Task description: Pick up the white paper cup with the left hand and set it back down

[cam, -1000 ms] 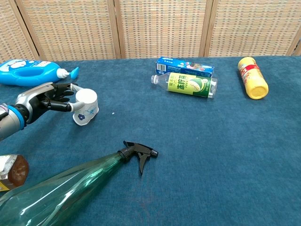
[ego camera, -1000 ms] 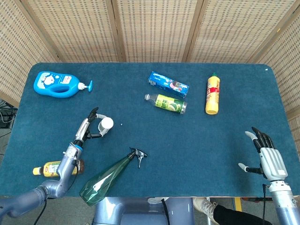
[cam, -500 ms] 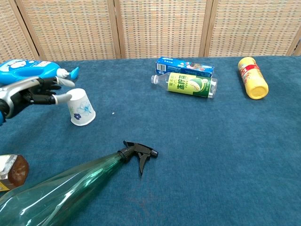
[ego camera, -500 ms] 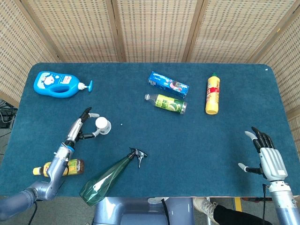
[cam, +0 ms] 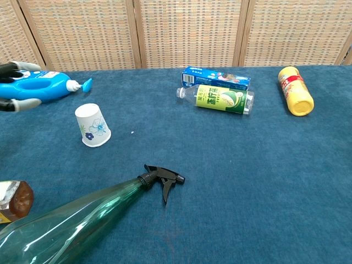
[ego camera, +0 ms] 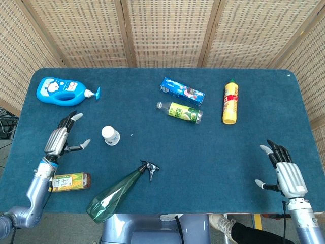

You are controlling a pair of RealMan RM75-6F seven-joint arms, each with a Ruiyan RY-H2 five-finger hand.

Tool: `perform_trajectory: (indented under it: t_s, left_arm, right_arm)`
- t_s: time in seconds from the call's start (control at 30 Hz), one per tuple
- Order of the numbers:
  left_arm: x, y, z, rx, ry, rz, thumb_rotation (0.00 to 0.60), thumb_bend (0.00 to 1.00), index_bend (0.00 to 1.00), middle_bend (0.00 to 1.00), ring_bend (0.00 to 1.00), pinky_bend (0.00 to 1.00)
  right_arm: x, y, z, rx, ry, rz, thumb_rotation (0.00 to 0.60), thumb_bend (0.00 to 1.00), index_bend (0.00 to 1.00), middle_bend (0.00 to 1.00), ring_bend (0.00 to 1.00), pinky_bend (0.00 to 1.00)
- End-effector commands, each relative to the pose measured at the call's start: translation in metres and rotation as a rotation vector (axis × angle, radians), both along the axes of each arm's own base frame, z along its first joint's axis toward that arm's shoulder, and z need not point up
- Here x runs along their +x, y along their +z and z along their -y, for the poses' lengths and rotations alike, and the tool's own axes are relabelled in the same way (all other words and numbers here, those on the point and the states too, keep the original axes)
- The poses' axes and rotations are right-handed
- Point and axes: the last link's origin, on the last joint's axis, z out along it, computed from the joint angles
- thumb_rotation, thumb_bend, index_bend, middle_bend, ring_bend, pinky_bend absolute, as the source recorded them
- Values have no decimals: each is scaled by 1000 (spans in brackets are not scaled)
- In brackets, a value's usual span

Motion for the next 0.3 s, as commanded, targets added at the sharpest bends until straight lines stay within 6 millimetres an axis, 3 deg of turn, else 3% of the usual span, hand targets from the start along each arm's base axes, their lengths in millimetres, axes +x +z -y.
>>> perform_trajectory:
  t_s: [0.03,0.13,0.2,0.3]
  left_arm:
    - [-18,35,44,105,14,-271,446,273,97,0,0,0]
    - [-27,45,73,134,54,-382,511,278,94,0,0,0]
    - [-34,53,101,159,87,-470,514,282,93,0,0,0]
    - [-38,56,120,170,95,-533,514,285,86,0,0,0]
  right_arm:
    - [0,-4,0,8,0,-14,600,100,0,0,0,0]
    - [1,-5,0,1,5,-32,600,101,0,0,0,0]
    - [2,-5,-1,-10,16,-57,600,101,0,0,0,0]
    - [3,-6,-3,-16,20,-74,600,100,0,0,0,0]
